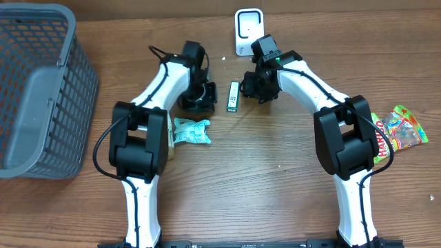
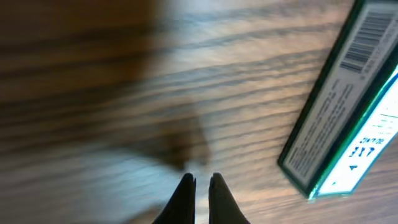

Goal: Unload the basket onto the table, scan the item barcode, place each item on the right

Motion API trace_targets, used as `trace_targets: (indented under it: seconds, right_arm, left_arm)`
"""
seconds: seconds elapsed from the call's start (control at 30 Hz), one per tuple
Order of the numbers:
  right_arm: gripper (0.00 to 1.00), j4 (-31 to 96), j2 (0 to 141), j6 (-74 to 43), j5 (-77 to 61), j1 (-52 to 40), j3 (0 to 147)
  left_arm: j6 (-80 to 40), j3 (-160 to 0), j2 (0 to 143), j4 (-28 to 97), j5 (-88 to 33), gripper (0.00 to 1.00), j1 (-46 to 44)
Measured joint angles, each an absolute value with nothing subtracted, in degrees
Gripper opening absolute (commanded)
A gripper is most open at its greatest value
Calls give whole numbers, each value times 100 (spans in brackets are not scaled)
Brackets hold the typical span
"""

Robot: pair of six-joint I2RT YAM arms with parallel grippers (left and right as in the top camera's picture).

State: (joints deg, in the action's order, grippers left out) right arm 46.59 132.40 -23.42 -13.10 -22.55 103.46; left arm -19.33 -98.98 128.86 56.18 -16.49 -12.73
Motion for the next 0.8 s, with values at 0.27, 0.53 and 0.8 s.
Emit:
trace_targets:
  seconds: [0.27, 0.53, 0.8]
  right_arm:
    - [54, 4818, 13246, -2051, -1787, -2255, 10562]
    - [53, 4919, 13255, -1944, -1964, -2255, 10569]
    - [38, 4860, 13262, -2143, -1955, -2449, 10569]
  left_arm:
    - [-1599, -12171, 12947, 7293, -1509, 4, -604]
    - [-1282, -14739, 12945, 8700, -1466, 25, 99]
    - [-1157, -16180, 12921, 9358, -1466, 47, 773]
